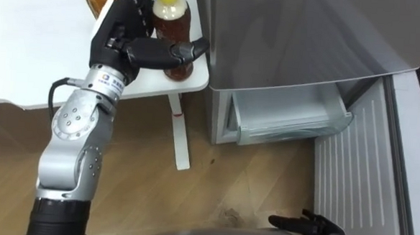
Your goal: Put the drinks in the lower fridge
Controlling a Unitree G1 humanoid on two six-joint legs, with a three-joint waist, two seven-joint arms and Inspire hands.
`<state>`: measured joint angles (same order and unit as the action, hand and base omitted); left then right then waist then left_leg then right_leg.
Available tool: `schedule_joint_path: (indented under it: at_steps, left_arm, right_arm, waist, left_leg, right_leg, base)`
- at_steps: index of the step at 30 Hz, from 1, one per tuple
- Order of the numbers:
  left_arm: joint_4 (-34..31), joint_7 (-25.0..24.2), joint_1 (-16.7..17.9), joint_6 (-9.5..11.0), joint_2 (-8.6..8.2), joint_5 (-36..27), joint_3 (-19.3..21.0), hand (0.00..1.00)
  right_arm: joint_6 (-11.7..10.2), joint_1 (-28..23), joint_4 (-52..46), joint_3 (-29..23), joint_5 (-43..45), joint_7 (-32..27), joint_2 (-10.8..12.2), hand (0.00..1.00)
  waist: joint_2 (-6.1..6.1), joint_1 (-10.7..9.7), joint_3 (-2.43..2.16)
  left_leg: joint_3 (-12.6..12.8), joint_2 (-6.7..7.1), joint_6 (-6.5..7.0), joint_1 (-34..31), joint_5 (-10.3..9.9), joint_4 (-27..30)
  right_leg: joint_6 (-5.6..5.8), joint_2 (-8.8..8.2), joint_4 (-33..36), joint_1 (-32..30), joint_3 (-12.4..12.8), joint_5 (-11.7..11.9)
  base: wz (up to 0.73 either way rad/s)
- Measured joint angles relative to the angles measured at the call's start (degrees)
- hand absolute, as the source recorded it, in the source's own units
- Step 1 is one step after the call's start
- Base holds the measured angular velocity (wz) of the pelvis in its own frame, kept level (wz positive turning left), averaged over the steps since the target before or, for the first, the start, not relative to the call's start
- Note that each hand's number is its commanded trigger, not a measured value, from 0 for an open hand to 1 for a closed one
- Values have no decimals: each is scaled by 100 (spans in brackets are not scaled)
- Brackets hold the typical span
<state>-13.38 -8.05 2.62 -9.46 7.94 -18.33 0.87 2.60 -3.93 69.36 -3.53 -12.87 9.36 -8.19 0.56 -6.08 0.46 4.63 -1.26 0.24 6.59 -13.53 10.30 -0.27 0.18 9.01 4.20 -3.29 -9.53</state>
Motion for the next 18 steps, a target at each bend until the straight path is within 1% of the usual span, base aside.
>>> schedule_joint_path:
  at_steps: [1, 2, 3, 15, 16, 18]
  left_arm:
    - [0, 0, 0, -1, 0, 2, -3, 35]
    - [0, 0, 0, -3, 0, 13, -8, 54]
    - [0, 0, 0, -7, 0, 18, -9, 100]
    - [-1, 11, -1, -63, 0, 113, -11, 100]
    - [1, 21, 0, -84, 12, 138, -7, 100]
    - [39, 11, 0, -209, 58, 262, -38, 100]
  right_arm:
    - [1, -1, -10, 1, 3, 1, 0, 0]
    - [1, -1, -13, 2, 7, 2, 0, 0]
    - [2, -2, -13, 1, 7, 3, -1, 0]
    - [68, 1, -28, 2, 9, 5, -2, 0]
    - [67, 0, -31, 2, 9, 5, -3, 0]
    - [67, 1, -32, 1, 9, 5, -3, 0]
  waist:
    - [-1, 0, 0]
    - [-1, 1, 1]
    - [-1, 0, 1]
    - [-2, 2, -1]
    - [-2, 1, 0]
    - [-3, 0, 0]
  left_leg:
    - [3, -1, 0, -1, 0, 0]
    - [8, -1, 0, -2, 0, 0]
    - [10, -1, 0, -2, 0, 0]
    - [12, -3, 0, -15, 0, 1]
    - [12, -4, 0, -22, 0, 1]
    - [8, -4, 0, -22, 0, 1]
  right_leg:
    - [0, 0, 8, -14, 0, 0]
    - [0, 0, 8, -28, 1, 0]
    - [0, 0, 7, -31, 2, 0]
    - [1, 3, -21, -23, 1, -1]
    - [1, 4, -19, -24, 1, 0]
    - [0, 5, -20, -23, -1, 0]
  base:
    - [0]
    - [0]
    - [0]
    - [0]
    - [-3]
    - [-2]
